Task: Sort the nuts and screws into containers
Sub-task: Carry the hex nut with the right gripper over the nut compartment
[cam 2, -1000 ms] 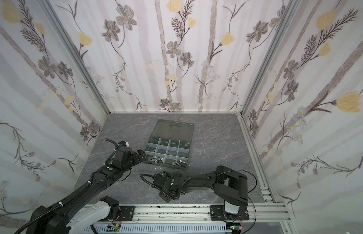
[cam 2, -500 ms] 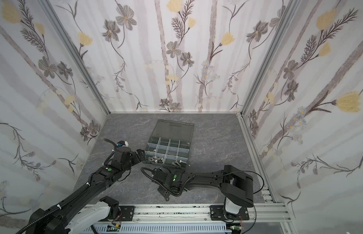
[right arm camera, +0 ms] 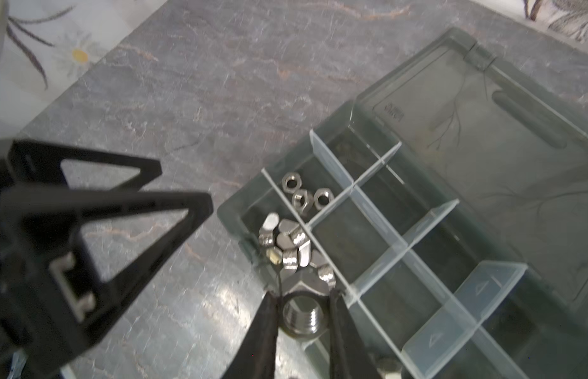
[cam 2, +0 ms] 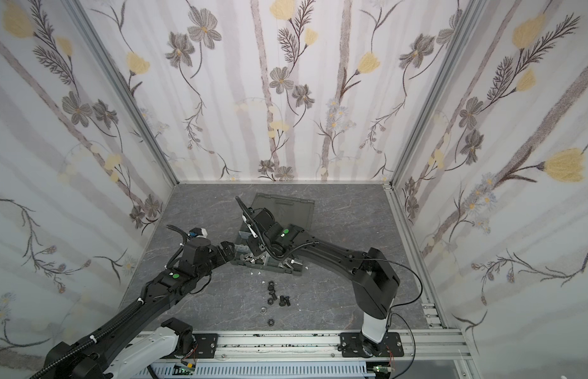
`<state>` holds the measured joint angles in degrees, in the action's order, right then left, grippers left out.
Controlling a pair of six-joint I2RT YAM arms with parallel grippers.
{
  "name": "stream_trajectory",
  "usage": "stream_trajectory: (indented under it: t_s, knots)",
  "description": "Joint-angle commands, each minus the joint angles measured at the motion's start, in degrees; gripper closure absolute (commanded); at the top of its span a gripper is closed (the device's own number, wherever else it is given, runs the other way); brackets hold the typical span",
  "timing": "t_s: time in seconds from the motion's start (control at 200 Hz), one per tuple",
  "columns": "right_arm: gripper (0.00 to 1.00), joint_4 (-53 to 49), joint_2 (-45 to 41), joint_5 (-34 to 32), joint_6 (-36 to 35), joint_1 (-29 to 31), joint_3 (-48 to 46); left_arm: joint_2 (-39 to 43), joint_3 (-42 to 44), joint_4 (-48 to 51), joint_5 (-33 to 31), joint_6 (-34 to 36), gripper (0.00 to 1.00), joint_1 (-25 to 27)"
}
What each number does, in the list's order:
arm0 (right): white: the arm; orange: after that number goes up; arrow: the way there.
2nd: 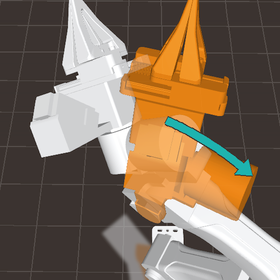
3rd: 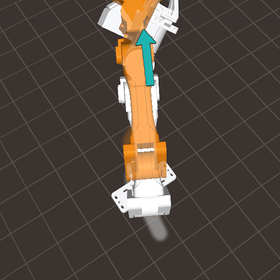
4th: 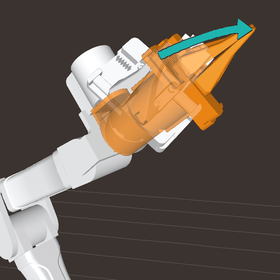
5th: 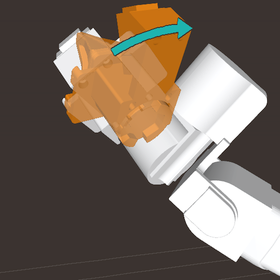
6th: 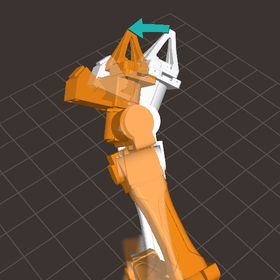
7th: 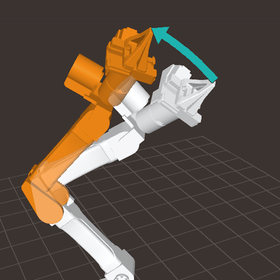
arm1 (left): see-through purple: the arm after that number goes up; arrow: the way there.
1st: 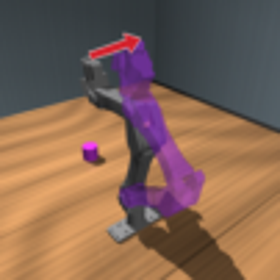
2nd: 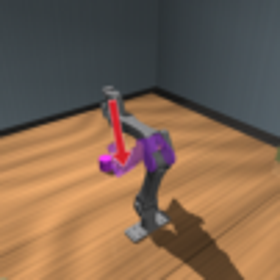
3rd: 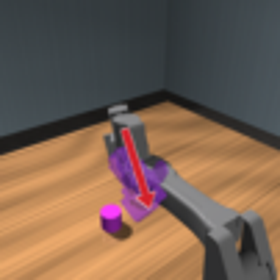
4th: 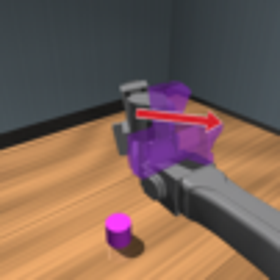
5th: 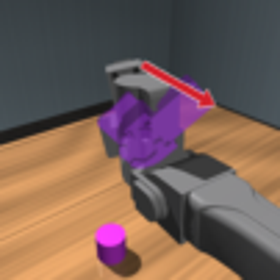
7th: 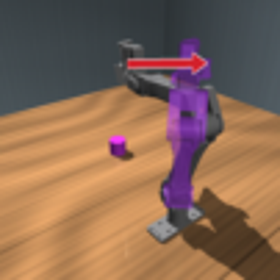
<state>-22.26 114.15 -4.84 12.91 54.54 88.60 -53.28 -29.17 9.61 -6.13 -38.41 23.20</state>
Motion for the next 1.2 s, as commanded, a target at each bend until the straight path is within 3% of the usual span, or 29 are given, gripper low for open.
stream_trajectory:
  t_s: [0.0,0.305,0.689,0.744,0.849,0.904,1.194]
  knots:
    - [0.77,2.2,4.9,2.5,-2.3,-1.6,6.1,1.1,0.9,-0.8,0.3,-1.4,0.0,-0.2]
    - [0.77,2.3,16.5,6.5,-0.7,-3.0,16.1,4.9,3.8,-0.9,0.5,-3.0,0.0,-0.3]
    - [0.75,2.7,19.3,7.4,0.2,-3.1,16.2,5.6,4.1,-0.9,1.0,-3.6,0.0,-0.3]
    - [0.69,2.7,19.1,7.4,0.2,-3.1,16.2,5.5,4.2,-0.9,1.1,-3.6,0.0,-0.3]
    - [0.4,2.7,18.9,7.5,0.3,-3.2,16.2,5.6,4.2,-0.9,1.2,-3.6,0.0,-0.3]
    - [0.31,2.8,18.6,7.6,0.4,-3.2,16.2,5.7,4.2,-0.9,1.2,-3.6,0.0,-0.3]
    - [0.22,3.6,15.9,7.6,0.5,-3.5,16.2,5.7,4.1,-1.0,1.3,-3.4,0.0,-0.3]
